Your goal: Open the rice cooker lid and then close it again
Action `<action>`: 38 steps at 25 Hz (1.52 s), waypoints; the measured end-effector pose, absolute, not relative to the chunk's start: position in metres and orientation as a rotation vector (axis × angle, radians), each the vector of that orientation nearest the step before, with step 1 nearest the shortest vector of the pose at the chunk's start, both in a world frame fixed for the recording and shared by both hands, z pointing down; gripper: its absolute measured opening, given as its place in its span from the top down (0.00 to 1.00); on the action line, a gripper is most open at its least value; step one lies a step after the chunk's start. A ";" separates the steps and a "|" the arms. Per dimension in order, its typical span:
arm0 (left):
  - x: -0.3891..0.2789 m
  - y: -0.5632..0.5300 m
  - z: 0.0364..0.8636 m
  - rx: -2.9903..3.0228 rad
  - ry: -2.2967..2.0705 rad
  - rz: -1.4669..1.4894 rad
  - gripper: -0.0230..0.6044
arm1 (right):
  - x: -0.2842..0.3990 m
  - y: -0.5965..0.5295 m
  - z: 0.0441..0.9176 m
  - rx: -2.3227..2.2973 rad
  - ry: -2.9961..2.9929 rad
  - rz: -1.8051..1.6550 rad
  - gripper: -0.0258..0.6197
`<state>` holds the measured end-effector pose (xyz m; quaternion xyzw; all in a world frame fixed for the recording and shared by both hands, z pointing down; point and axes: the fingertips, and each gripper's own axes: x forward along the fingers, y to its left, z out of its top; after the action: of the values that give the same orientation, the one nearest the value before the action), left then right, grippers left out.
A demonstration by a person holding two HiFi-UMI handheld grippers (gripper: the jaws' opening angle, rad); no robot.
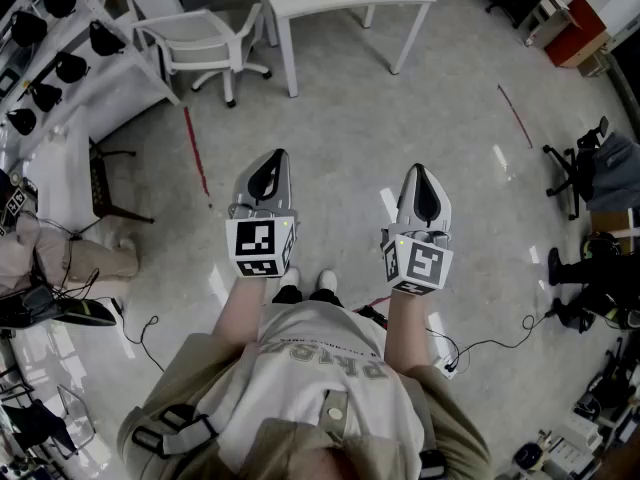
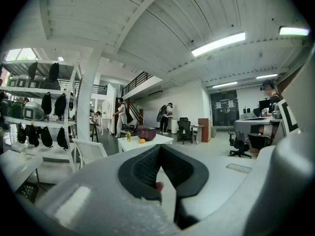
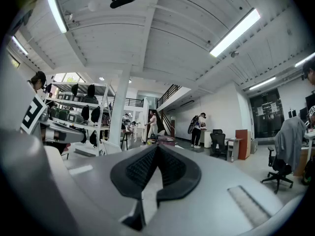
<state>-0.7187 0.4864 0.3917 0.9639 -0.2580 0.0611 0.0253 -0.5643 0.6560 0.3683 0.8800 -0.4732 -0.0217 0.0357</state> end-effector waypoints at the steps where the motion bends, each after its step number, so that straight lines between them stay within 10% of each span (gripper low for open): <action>1: -0.717 0.487 0.392 2.979 -0.799 0.191 0.95 | -0.563 0.657 0.368 2.702 -1.456 -0.068 0.96; 24: -0.664 0.497 0.389 2.971 -0.826 0.222 0.95 | -0.503 0.659 0.366 2.765 -1.629 -0.023 0.96; 26: -0.656 0.489 0.385 2.983 -0.810 0.242 0.94 | -0.498 0.650 0.362 2.768 -1.711 0.000 0.77; 30: -0.627 0.472 0.387 3.048 -0.724 0.311 0.42 | -0.485 0.623 0.366 2.732 -1.820 0.043 0.48; 38: -0.567 0.414 0.405 3.089 -0.604 0.405 0.32 | -0.436 0.559 0.380 2.723 -1.786 0.088 0.41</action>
<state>-0.5675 0.4137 0.4048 0.9733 -0.1904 0.1275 -0.0157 -0.4358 0.5590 0.3803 0.8345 -0.5473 0.0269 -0.0582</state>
